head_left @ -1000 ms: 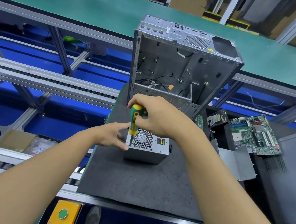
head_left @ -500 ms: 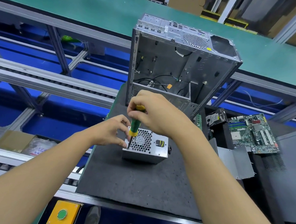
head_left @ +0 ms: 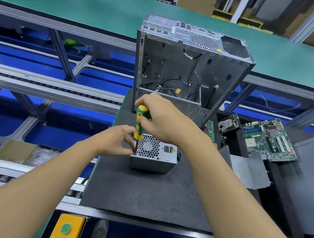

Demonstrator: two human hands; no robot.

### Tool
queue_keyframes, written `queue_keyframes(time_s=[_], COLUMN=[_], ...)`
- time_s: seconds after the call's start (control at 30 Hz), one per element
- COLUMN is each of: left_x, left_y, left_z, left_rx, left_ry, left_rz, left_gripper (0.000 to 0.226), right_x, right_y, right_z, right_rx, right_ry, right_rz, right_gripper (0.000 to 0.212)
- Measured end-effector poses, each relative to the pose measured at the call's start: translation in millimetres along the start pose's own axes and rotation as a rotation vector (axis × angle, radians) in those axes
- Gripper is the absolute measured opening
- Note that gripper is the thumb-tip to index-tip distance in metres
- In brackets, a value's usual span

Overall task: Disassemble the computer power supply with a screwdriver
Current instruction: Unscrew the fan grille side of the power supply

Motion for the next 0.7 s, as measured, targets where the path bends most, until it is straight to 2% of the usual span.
queue_keyframes(time_s=[0.07,0.2,0.4,0.47,0.57,0.7], left_x=[2.0,-0.3,-1.6,-2.3,-1.6,0.1], left_y=[0.0,2.1,2.6,3.2,3.9,4.9], left_z=[-2.8,-3.2,2.2,4.2,5.1,5.9], left_rx=[-0.06,-0.011,-0.098,-0.105,-0.071,-0.056], left_ry=[0.012,0.002,0.047,0.054,0.026,0.061], left_rz=[0.01,0.034,0.017,0.024,0.026,0.015], left_gripper=[0.021,0.025,0.011,0.012,0.012,0.011], right_x=[0.3,-0.3,1.7,3.2,2.9,0.9], right_y=[-1.0,-2.7,-2.4,-0.2,2.7,4.0], right_z=[-0.9,-5.7,-9.1,-9.0,-8.4,-5.7], right_rx=[-0.003,0.004,0.014,-0.031,-0.052,-0.021], right_ry=[-0.012,-0.032,-0.074,-0.069,-0.08,-0.074], right_rz=[0.006,-0.021,-0.038,-0.035,-0.001,0.046], right_gripper=[0.035,0.042,0.048,0.039,0.01,0.012])
Point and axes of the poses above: each hand's wrist, its own x-axis away from the middle knuckle, its own y-axis out of the palm, z = x × y, the point moved 1 cm from there along -x, towards the middle knuckle, and after that the axes turned 6 degrees about -x, right-handed, at the moved point
